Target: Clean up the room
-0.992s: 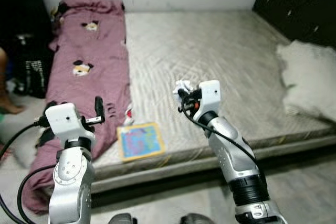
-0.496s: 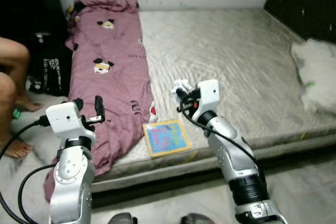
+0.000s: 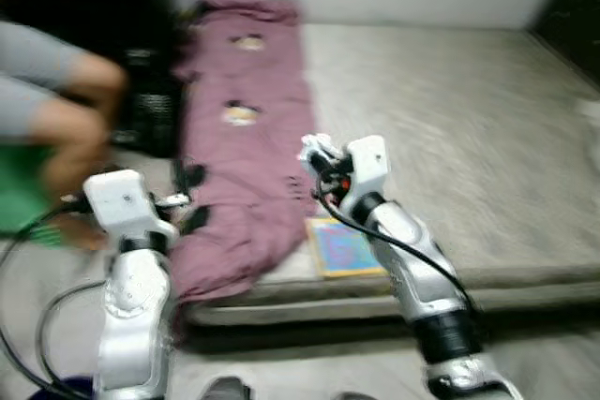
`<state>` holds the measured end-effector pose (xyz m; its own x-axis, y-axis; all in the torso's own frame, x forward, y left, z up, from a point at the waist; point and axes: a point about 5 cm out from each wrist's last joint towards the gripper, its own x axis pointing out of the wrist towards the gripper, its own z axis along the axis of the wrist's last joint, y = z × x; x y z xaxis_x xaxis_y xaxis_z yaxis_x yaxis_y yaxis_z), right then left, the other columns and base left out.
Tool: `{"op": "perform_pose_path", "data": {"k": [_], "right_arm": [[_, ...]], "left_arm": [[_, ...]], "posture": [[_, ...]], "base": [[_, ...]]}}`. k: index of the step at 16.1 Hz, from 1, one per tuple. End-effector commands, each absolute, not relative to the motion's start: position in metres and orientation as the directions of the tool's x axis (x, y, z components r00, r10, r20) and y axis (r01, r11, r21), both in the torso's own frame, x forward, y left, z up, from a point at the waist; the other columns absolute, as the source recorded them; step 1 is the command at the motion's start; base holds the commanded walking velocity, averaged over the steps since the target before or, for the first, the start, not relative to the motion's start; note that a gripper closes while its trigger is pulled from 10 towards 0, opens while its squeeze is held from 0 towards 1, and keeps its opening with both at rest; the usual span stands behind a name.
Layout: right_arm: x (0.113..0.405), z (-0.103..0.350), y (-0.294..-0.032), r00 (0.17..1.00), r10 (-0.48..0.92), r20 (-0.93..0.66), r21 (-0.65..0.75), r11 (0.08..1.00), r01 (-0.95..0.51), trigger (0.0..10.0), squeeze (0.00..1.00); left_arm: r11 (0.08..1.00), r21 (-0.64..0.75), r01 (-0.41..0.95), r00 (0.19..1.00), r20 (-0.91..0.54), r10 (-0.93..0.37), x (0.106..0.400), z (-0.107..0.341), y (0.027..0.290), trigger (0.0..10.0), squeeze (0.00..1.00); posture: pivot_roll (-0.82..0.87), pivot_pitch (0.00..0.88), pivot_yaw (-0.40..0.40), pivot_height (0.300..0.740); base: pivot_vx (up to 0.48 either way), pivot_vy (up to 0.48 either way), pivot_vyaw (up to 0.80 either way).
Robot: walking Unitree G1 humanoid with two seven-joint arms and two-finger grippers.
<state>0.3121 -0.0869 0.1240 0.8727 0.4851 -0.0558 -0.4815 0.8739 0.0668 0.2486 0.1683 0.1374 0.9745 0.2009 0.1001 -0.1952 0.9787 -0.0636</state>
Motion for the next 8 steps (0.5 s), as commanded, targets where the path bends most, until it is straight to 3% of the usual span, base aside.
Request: {"op": "perform_pose_path", "data": {"k": [1,8], "right_arm": [[0.3124,0.1267,-0.0856,0.867,0.496,-0.046,0.069,0.867,-0.493,10.0,0.0],[0.3124,0.1284,-0.0818,0.852,0.522,-0.032,0.061,0.852,-0.52,10.0,0.0]], "left_arm": [[0.978,-0.043,-0.204,0.975,0.084,0.207,0.2467,0.1349,0.1665,10.0,0.0],[0.979,-0.057,-0.196,0.977,0.067,0.2,0.2453,0.1322,0.1669,10.0,0.0]], "posture": [[0.01,0.0,-0.064,0.74],[0.01,0.0,-0.059,0.74]], "base": [[0.0,0.0,0.8],[0.0,0.0,0.8]]}}
